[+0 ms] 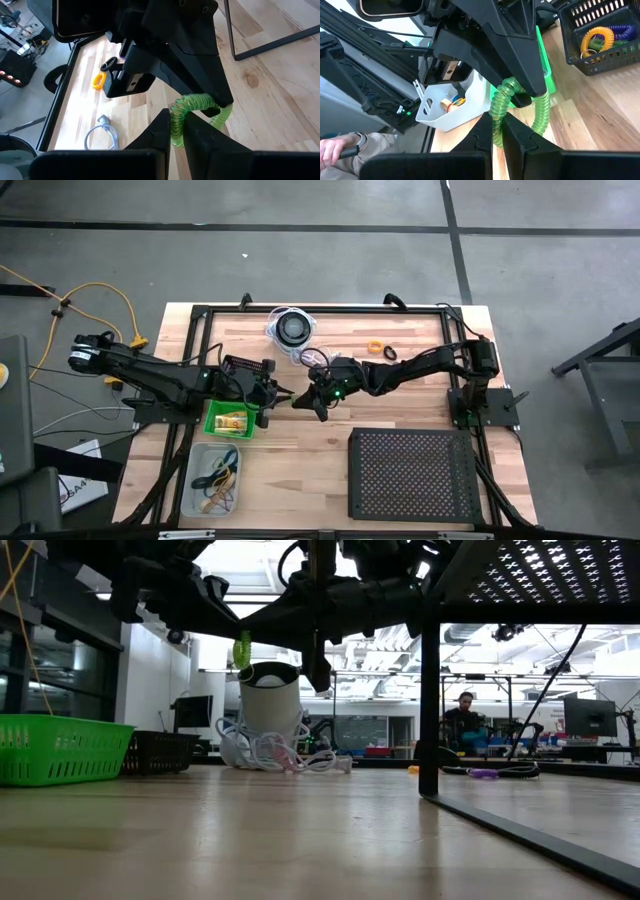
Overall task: Pick & Place Office Desk Supplies
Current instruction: Put the green coil keychain into the black bin
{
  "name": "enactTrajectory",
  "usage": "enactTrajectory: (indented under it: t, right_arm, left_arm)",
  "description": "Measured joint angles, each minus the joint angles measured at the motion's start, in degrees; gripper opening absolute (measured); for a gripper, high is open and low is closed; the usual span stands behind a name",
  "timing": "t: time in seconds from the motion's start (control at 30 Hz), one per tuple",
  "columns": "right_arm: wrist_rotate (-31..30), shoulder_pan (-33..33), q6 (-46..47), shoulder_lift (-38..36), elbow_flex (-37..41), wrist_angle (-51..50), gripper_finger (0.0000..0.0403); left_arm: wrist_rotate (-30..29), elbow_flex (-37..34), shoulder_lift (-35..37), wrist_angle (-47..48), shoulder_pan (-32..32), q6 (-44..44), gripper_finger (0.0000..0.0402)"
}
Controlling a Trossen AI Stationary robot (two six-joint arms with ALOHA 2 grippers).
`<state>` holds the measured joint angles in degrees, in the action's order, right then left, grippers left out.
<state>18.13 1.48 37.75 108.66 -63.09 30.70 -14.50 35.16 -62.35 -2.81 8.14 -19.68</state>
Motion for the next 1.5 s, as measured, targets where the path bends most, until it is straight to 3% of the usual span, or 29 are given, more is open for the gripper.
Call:
enactTrajectory:
  t: [0.63, 1.07, 1.37, 1.5]
  right_arm:
    - [0.0, 0.0, -0.4, 0.0, 0.0, -0.1, 0.0015]
    - [0.1, 0.0, -0.5, 0.0, 0.0, -1.0, 0.0127]
    - [4.8, 2.4, -0.1, 0.0, 0.0, -4.4, 0.0139]
    - [6.2, 3.1, -0.1, 0.0, 0.0, -4.5, 0.0137]
  left_arm:
    - [-0.2, 0.0, 0.0, 0.5, 0.0, 0.1, 0.0026]
    - [-0.2, 0.0, 0.0, 1.0, 0.0, 0.3, 0.0026]
    - [-0.2, 0.0, 0.0, 2.8, 0.0, 1.1, 0.0026]
    - [-3.2, 0.0, 0.0, 6.7, 0.1, 2.6, 0.0026]
